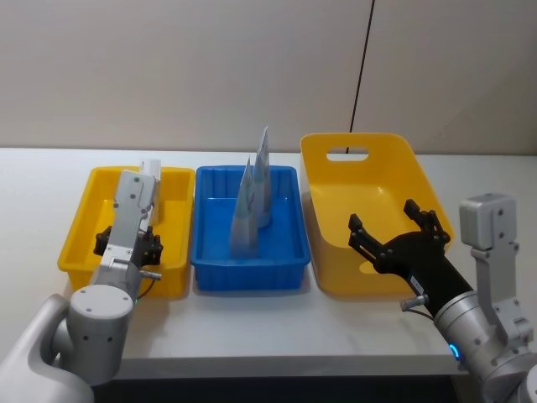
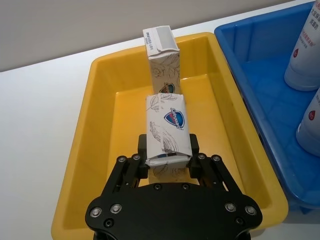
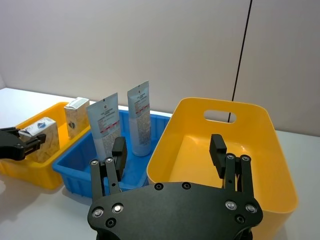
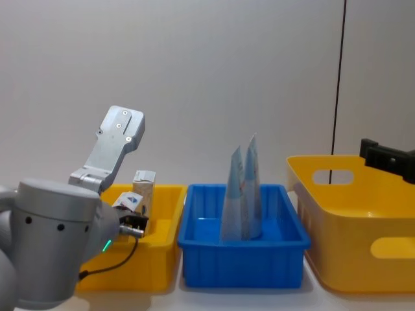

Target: Bimanual collaborative sorting of washing and personal care products

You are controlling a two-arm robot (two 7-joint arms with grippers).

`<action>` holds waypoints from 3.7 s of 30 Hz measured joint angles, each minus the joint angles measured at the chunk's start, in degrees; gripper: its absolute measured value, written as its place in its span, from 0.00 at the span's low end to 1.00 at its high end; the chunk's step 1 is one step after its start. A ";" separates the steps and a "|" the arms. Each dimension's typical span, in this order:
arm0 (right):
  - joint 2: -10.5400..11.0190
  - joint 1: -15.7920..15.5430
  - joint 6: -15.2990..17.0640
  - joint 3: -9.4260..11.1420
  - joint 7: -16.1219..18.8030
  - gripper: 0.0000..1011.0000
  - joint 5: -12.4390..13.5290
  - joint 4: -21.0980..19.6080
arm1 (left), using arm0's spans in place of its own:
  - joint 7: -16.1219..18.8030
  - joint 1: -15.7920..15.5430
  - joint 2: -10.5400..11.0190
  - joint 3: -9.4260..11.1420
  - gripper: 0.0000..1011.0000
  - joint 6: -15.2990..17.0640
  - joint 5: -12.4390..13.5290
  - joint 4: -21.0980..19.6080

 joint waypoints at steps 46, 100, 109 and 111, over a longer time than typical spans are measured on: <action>0.00 0.00 0.00 0.00 0.00 0.99 0.00 0.00 | -12.95 1.85 15.12 1.73 0.34 1.69 5.35 -23.08; 0.00 0.00 0.00 0.00 0.00 0.99 0.00 0.00 | -58.62 -3.66 29.83 0.31 0.34 -16.79 -18.83 -26.70; 0.00 0.00 0.00 0.00 0.00 0.99 0.00 0.00 | -65.34 -4.67 30.72 2.51 0.34 -18.61 -21.60 -25.93; 0.00 0.00 0.00 0.00 0.00 0.99 0.00 0.00 | -66.57 -4.87 30.89 3.23 0.34 -18.76 -21.94 -25.72</action>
